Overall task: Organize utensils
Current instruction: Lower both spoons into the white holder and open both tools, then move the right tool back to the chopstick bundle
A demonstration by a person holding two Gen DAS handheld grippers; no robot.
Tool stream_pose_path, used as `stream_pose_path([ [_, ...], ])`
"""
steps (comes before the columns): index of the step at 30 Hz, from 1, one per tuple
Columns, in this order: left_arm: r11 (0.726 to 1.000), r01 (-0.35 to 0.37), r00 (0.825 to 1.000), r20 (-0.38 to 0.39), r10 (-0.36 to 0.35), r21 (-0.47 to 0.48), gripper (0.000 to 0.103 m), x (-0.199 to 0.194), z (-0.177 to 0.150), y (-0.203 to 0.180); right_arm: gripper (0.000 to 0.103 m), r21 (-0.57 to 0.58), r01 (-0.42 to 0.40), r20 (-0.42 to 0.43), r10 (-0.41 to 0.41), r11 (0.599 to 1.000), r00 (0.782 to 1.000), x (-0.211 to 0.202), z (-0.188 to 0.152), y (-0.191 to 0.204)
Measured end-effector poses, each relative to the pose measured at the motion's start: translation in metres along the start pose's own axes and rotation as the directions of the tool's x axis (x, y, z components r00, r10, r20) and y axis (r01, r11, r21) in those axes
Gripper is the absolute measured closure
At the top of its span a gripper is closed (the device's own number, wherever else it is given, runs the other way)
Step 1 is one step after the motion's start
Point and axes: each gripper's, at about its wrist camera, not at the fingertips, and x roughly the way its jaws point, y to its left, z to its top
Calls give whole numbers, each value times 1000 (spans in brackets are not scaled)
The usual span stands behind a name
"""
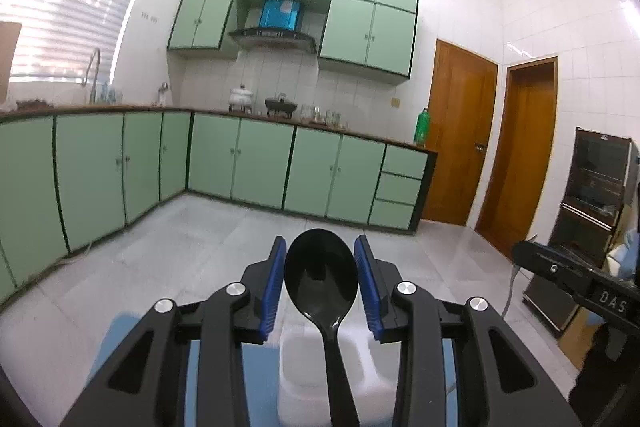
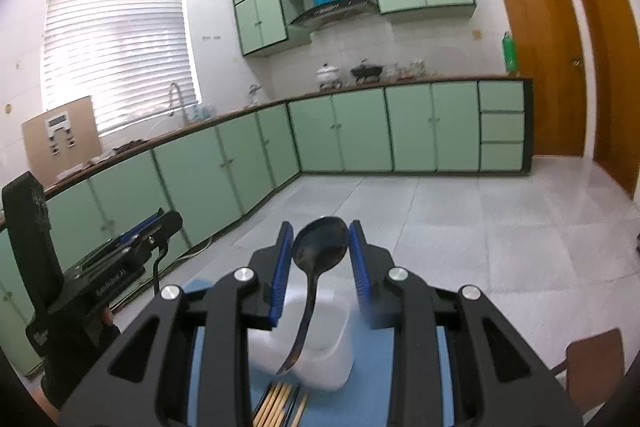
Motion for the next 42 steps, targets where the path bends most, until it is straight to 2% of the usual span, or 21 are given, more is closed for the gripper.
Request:
stream_pose_path([
  [6, 999, -20, 999, 49, 19, 37, 68, 47, -2, -3, 76, -62, 113, 8, -113, 992, 994, 49, 9, -1],
  [10, 999, -30, 999, 15, 29, 25, 68, 70, -13, 1, 76, -91, 133, -41, -137, 987, 990, 74, -5, 3],
  [13, 1000, -27, 999, -35, 28, 8, 68, 72, -26, 7, 74, -97, 119, -88, -127, 988, 988, 82, -18, 5],
  [14, 1000, -27, 999, -47, 27, 8, 64, 72, -29, 8, 74, -91, 107, -103, -116, 990, 988, 83, -22, 8],
  [16, 1000, -28, 998, -48, 28, 9, 57, 62, -33, 10, 62, -77, 112, -109, -120, 991, 987, 80, -30, 9],
  [20, 999, -32, 999, -19, 33, 6, 50, 27, -35, 11, 54, -8, 153, -100, -153, 988, 983, 60, -40, 1],
  [22, 1000, -30, 999, -18, 30, 4, 43, 10, -37, 13, 40, 39, 193, -109, -188, 980, 976, 47, -49, -2],
  [26, 999, -45, 993, -108, 44, -2, 33, -29, -63, 17, 28, 111, 249, -142, -233, 962, 962, 4, -91, -7],
  [27, 999, -44, 990, -135, 43, -4, 31, -38, -72, 18, 22, 124, 261, -156, -241, 957, 958, -6, -104, -8],
  [30, 998, -69, 969, -237, 68, 6, 28, -64, -109, 17, 19, 131, 295, -222, -262, 946, 939, -35, -149, -3],
  [32, 997, -83, 947, -311, 77, -6, 27, -78, -133, 18, 17, 103, 319, -276, -281, 942, 919, -48, -177, 5],
  [35, 994, -110, 912, -400, 94, -18, 26, -95, -165, 18, 15, 60, 312, -330, -277, 948, 903, -64, -209, 24],
  [38, 990, -139, 882, -459, 109, -32, 25, -113, -190, 19, 15, 49, 313, -381, -272, 948, 883, -73, -232, 39],
  [42, 986, -164, 849, -513, 124, -33, 25, -126, -211, 19, 15, 7, 298, -412, -269, 955, 871, -78, -252, 59],
])
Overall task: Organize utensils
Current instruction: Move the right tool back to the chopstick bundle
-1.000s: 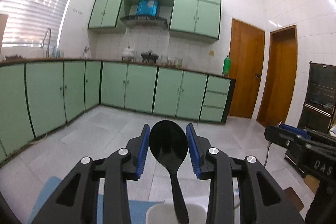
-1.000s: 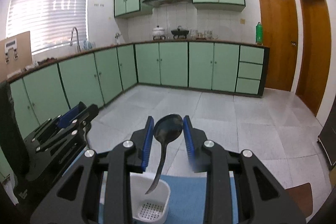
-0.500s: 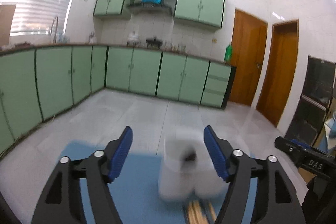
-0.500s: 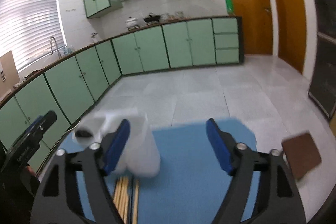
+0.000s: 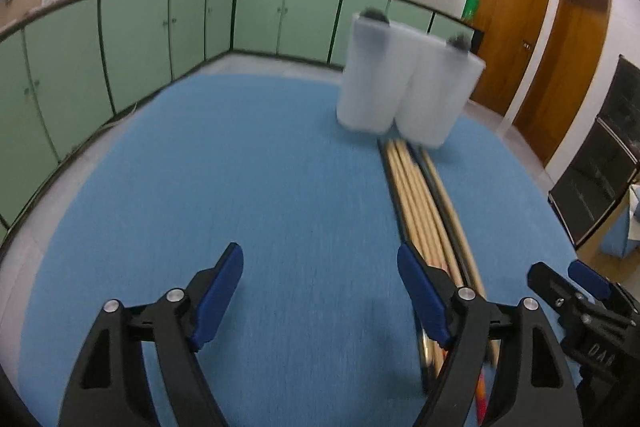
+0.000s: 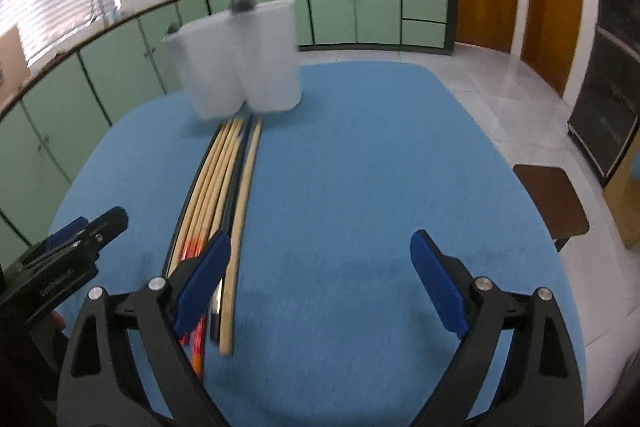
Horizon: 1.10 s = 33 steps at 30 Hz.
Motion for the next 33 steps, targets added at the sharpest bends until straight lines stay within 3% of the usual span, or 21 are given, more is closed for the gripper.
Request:
stream_pose_path([
  [4, 1000, -20, 1000, 4, 20, 12, 25, -5, -5, 0, 15, -31, 2, -18, -3, 1000, 1000, 1, -14, 11],
  [16, 995, -66, 997, -29, 69, 79, 22, -3, -12, -13, 15, -5, -1, -47, 1, 1000, 999, 1, -7, -3],
  [20, 994, -79, 996, -24, 81, 71, 21, -5, -13, -11, 15, -17, -40, -57, 39, 999, 998, -2, -8, -4],
  [26, 996, -80, 996, -28, 81, 31, 20, -8, -15, -3, 15, -58, -161, -93, 156, 985, 983, -3, -11, -9],
  [33, 997, -69, 996, -56, 70, 32, 20, -11, -23, -5, 33, -89, -231, -118, 220, 969, 968, -16, -20, -13],
])
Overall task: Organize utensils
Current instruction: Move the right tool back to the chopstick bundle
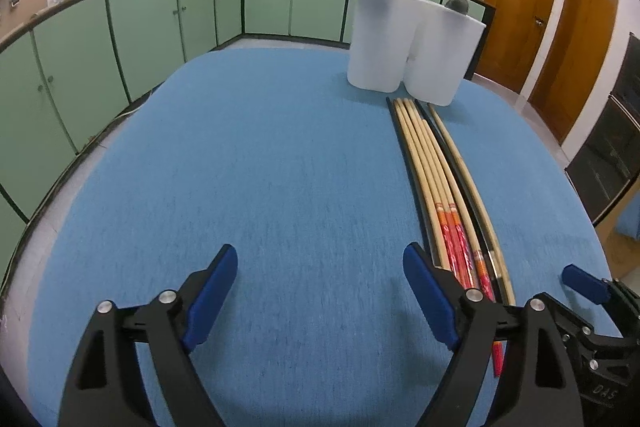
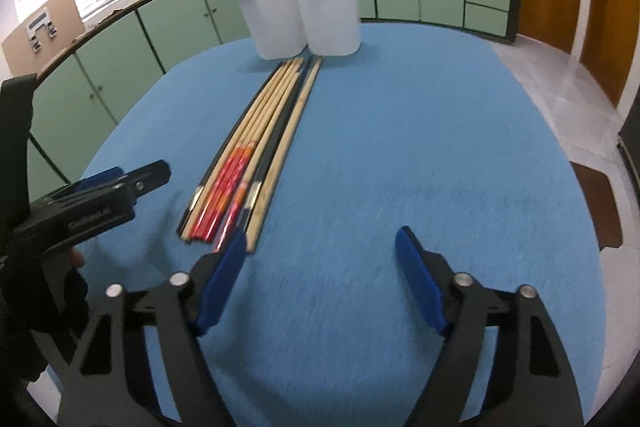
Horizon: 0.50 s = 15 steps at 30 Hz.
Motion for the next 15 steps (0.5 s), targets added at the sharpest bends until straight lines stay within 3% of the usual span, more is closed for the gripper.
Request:
stream_pose_path([
  [8, 999, 0, 999, -39, 2, 50, 19, -4, -11, -6, 54, -58, -38, -24, 37, 998, 999, -2, -5, 22],
  [15, 999, 9, 998, -54, -7, 44, 19, -2, -15, -2, 65, -94, 18, -36, -21, 995, 999, 7, 0, 32],
])
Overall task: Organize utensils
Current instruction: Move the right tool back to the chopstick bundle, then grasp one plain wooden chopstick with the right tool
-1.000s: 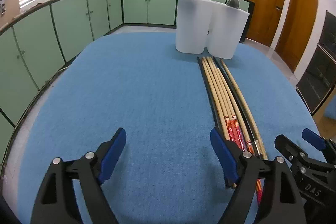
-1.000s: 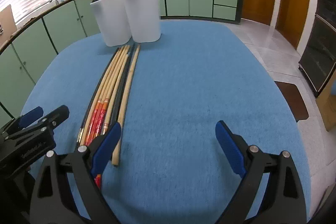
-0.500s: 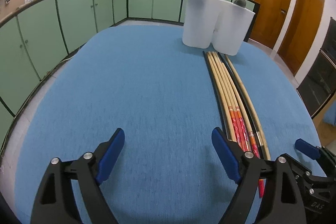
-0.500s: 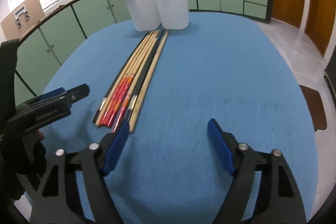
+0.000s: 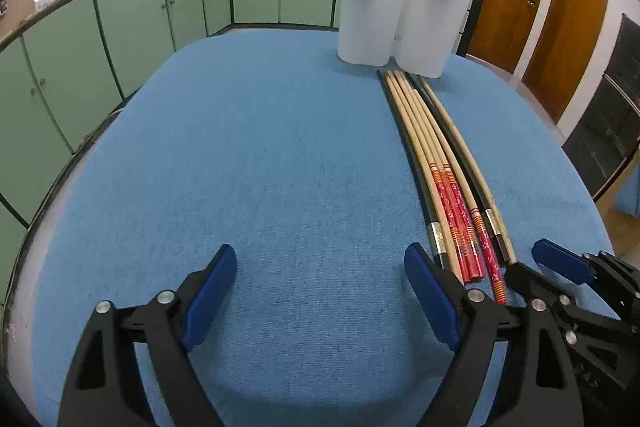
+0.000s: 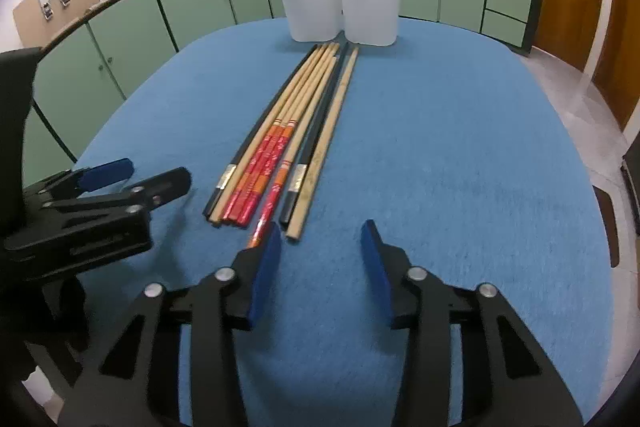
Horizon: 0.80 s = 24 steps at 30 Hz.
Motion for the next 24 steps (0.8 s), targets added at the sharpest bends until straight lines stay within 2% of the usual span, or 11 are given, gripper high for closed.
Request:
stream_pose_path([
  [3, 1000, -4, 1000, -3, 4, 9, 18, 0, -1, -1, 75, 3, 24, 1, -24, 1000, 1000, 0, 1, -3],
  [10, 999, -21, 1000, -6, 21, 41, 17, 1, -2, -6, 73, -5, 11, 3, -11, 1000, 1000, 4, 3, -4],
  [12, 999, -20, 1000, -5, 20, 51, 17, 1, -3, -7, 81, -9, 8, 2, -8, 1000, 1000, 6, 5, -3],
  [13, 998, -20, 1000, -5, 20, 53, 17, 0, -4, -7, 94, -4, 2, 1, -2, 1000, 1000, 7, 7, -4],
  [14, 998, -20, 1000, -4, 20, 57, 17, -1, -4, -8, 96, 4, -6, -1, 6, 1000, 1000, 9, 8, -6],
  [17, 998, -12, 1000, -2, 12, 68, 17, -3, -6, -11, 96, 32, -32, 1, 32, 999, 1000, 9, 8, -11],
  [24, 995, 38, 999, 12, -39, 93, 17, -10, -11, -21, 97, 60, -6, 7, 5, 998, 1000, 5, 5, -23],
])
